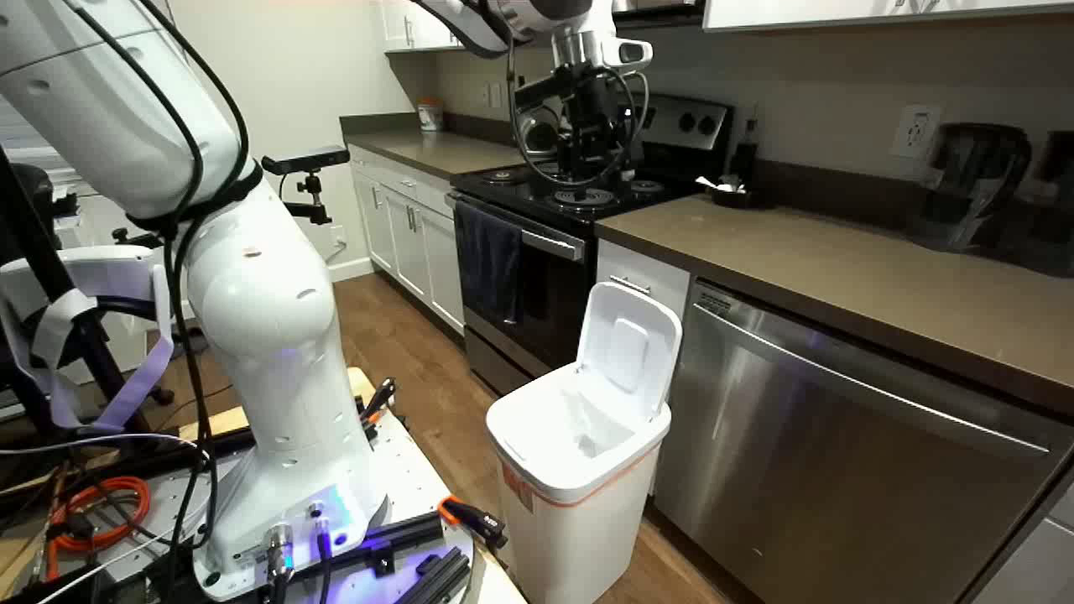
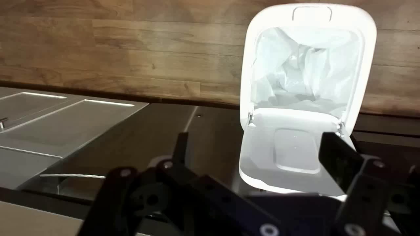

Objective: Close the bin

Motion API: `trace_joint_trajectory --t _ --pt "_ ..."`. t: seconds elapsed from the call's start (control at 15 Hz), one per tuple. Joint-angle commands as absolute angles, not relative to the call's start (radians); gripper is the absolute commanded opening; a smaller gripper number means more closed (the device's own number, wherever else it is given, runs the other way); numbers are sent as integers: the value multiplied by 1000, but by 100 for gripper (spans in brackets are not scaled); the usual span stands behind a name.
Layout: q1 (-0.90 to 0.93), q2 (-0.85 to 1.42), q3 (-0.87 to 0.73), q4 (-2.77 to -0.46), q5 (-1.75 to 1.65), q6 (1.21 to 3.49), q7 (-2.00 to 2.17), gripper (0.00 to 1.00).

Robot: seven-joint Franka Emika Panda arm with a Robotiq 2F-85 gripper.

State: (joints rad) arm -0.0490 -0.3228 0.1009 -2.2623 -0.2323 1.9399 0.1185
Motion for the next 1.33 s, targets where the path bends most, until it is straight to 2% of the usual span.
trace_joint_trajectory --t 0.0,0.53,0.93,1.27 --pt "-31 -322 85 -2260 -237 1936 123 100" --pt "-26 -288 80 -2262 -231 1974 123 100" --pt "-7 -172 56 -2309 -193 2242 102 100" --pt "-4 22 37 -2290 -97 2476 63 100"
